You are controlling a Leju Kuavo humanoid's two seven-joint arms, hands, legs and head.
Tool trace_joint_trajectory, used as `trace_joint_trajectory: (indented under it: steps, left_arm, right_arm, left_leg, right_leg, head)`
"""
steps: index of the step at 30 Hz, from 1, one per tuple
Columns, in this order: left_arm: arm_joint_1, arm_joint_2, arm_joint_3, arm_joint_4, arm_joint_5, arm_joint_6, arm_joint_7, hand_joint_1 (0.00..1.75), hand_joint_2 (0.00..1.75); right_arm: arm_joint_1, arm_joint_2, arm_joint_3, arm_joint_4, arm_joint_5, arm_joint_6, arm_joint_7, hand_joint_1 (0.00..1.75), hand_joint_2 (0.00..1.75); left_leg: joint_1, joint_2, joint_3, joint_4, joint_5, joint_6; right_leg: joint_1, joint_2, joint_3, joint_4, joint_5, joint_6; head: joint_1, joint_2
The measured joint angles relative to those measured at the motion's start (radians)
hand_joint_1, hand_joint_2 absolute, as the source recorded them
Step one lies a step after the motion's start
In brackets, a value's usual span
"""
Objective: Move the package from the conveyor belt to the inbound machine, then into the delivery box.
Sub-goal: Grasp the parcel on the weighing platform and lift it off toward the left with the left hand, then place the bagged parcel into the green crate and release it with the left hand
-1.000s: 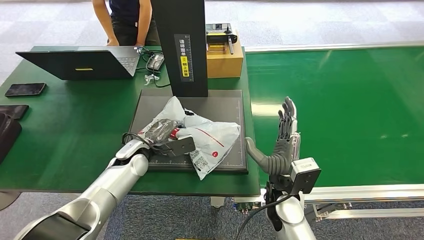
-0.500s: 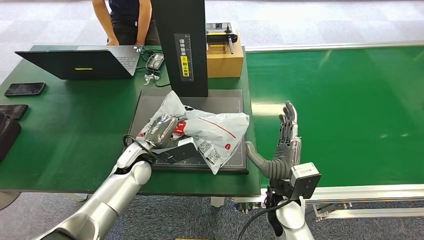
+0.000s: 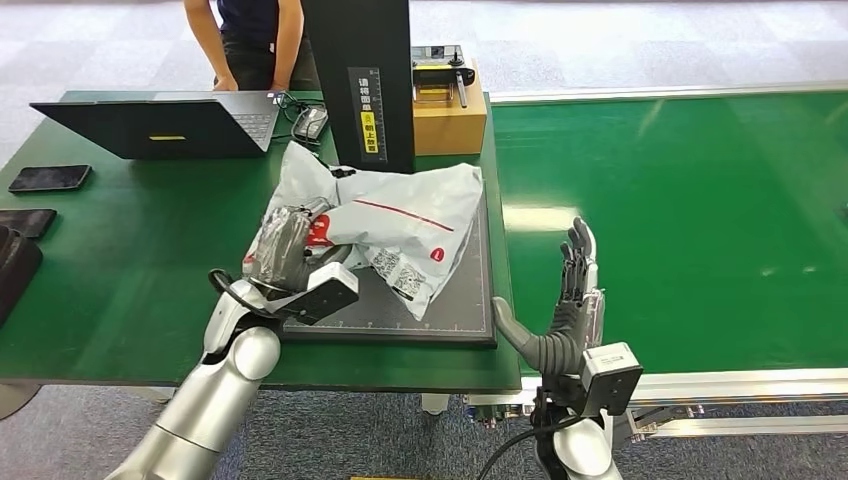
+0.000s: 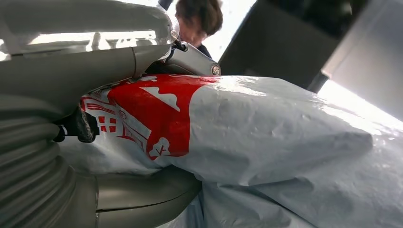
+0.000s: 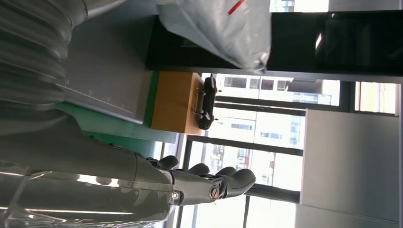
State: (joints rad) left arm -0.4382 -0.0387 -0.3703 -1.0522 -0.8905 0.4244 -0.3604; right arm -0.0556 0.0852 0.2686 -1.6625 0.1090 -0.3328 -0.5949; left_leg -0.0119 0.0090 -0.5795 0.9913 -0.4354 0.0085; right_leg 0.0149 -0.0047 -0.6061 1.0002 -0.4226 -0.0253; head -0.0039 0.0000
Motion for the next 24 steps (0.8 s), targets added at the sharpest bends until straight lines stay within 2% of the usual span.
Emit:
trace_joint_trajectory:
  steps: [7,12,20,24]
  left_arm:
    - [-0.001,0.027,0.089,-0.035,0.073,0.04,0.026,1.75,1.75]
    - [-0.041,0.065,0.19,-0.021,0.035,0.16,0.073,1.75,1.75]
    - [-0.059,0.096,0.269,0.005,0.021,0.235,0.093,1.75,1.75]
    - [-0.067,0.12,0.361,0.033,0.01,0.267,0.079,1.75,1.75]
  right_arm:
    - [0.006,0.0,0.0,0.0,-0.004,-0.025,-0.008,0.0,1.75]
    - [0.006,0.0,0.0,0.0,-0.006,-0.038,-0.008,0.0,1.75]
    - [0.006,0.0,0.0,0.0,-0.011,-0.048,-0.008,0.0,1.75]
    - [0.014,0.0,0.0,0.0,-0.014,-0.058,-0.023,0.0,1.75]
  left_leg:
    - [0.0,0.0,0.0,0.0,0.0,0.0]
    - [0.0,0.0,0.0,0.0,0.0,0.0]
    - [0.0,0.002,-0.001,0.0,0.0,-0.001]
    - [0.0,0.002,-0.001,0.0,0.0,0.0]
  right_leg:
    - [0.0,0.0,0.0,0.0,0.0,0.0]
    - [0.0,0.001,0.0,0.0,0.0,0.0]
    - [0.0,0.002,-0.001,0.0,0.0,0.0]
    - [0.0,0.003,-0.002,0.0,0.0,0.0]
  head:
    - [0.0,0.0]
    - [0.0,0.0]
    - [0.0,0.0]
    - [0.0,0.0]
